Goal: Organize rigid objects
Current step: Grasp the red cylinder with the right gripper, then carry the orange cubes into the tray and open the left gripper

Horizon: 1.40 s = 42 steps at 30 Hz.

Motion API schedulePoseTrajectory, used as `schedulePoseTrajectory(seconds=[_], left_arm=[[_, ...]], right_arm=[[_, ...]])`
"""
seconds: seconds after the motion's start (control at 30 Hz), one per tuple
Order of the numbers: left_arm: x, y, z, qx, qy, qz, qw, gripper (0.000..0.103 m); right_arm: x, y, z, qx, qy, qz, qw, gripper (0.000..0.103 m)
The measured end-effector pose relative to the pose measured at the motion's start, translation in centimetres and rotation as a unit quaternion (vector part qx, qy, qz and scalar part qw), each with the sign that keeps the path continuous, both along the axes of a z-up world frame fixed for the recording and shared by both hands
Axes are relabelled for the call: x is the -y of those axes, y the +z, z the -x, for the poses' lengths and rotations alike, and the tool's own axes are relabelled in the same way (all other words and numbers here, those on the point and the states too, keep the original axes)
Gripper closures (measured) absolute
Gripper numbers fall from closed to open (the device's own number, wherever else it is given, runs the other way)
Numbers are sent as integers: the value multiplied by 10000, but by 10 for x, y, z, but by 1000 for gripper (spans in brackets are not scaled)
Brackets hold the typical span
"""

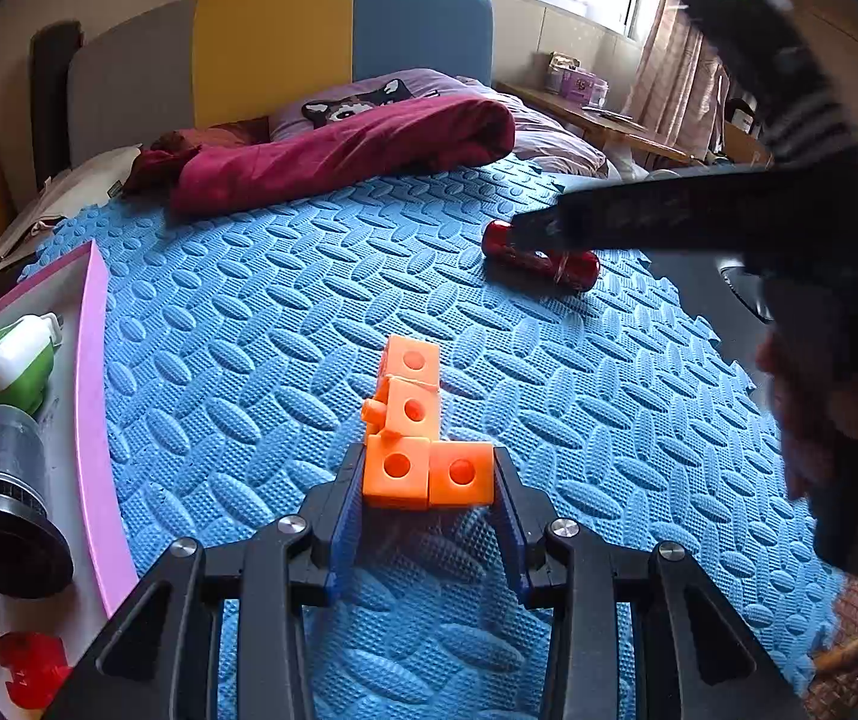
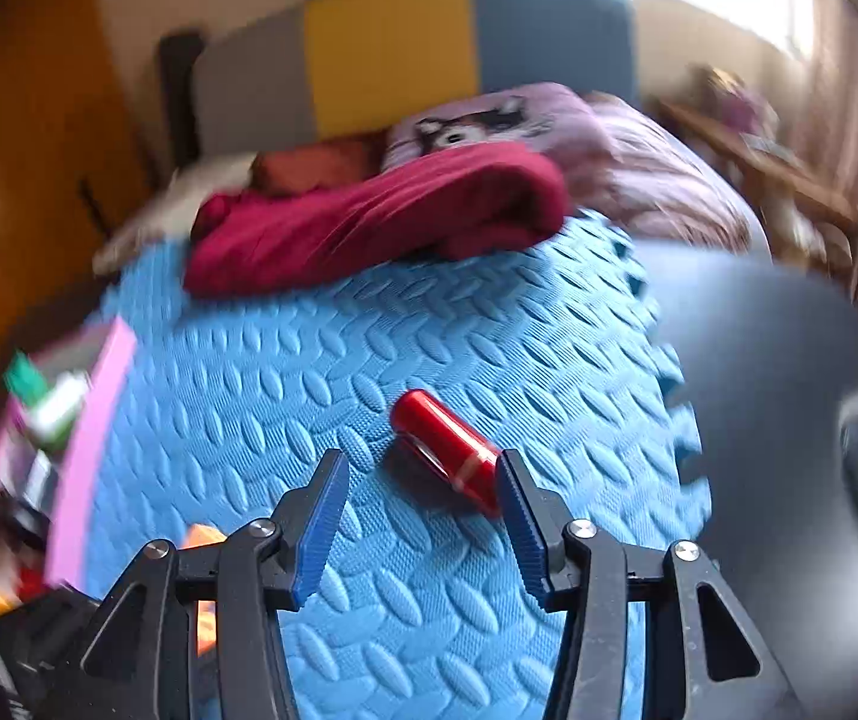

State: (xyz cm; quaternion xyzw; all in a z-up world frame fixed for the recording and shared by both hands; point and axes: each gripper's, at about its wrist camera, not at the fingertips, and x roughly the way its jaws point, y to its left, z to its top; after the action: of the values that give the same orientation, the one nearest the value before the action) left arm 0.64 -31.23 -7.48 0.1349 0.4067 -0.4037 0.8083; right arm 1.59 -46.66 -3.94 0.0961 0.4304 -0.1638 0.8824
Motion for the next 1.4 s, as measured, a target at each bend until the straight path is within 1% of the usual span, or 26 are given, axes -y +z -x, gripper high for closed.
schedulePoseTrajectory(seconds=[0.1, 0.17, 0.2, 0.23, 0.37, 0.47, 0.5, 0.6, 0.8, 0.93, 1.1, 1.23, 1.4], left_arm=[[-1, 0, -1, -42, 3, 36, 10000, 64], [-2, 1, -1, -63, 4, 57, 10000, 64], [-2, 1, -1, -75, 5, 68, 9999, 63], [-3, 1, -2, -89, 7, 85, 9999, 63], [-2, 0, -2, -107, 15, 87, 9999, 63], [-2, 1, -2, -82, 26, 56, 9999, 63], [-2, 1, -2, -93, 53, 62, 9999, 64], [-3, 2, -2, -106, 107, 68, 9999, 64], [-5, 4, 6, -30, 129, -55, 9999, 64], [-11, 13, 10, 79, 190, -43, 9998, 64], [-22, 29, 13, 160, 235, 89, 9996, 64], [-35, 45, 17, 277, 284, 211, 9990, 64], [-52, 57, 17, 334, 407, 270, 9982, 64]], right_arm=[[0, -11, -20, -429, 197, 485, 9977, 52], [6, -20, -29, -635, 230, 580, 9960, 53], [8, -25, -31, -712, 279, 527, 9957, 57], [8, -27, -31, -725, 306, 493, 9957, 77], [8, -34, -18, -377, 293, 207, 9986, 77], [24, -34, -14, -192, 182, -356, 9990, 76], [26, -35, -12, -125, 180, -430, 9988, 76], [16, -36, -11, -32, 291, -135, 9995, 76], [12, -37, -9, 92, 327, 41, 9994, 77], [14, -37, -9, 169, 378, -26, 9991, 77], [16, -38, -9, 195, 389, -67, 9990, 77], [16, -38, -9, 200, 388, -55, 9990, 77], [15, -38, -9, 186, 387, -6, 9991, 77]])
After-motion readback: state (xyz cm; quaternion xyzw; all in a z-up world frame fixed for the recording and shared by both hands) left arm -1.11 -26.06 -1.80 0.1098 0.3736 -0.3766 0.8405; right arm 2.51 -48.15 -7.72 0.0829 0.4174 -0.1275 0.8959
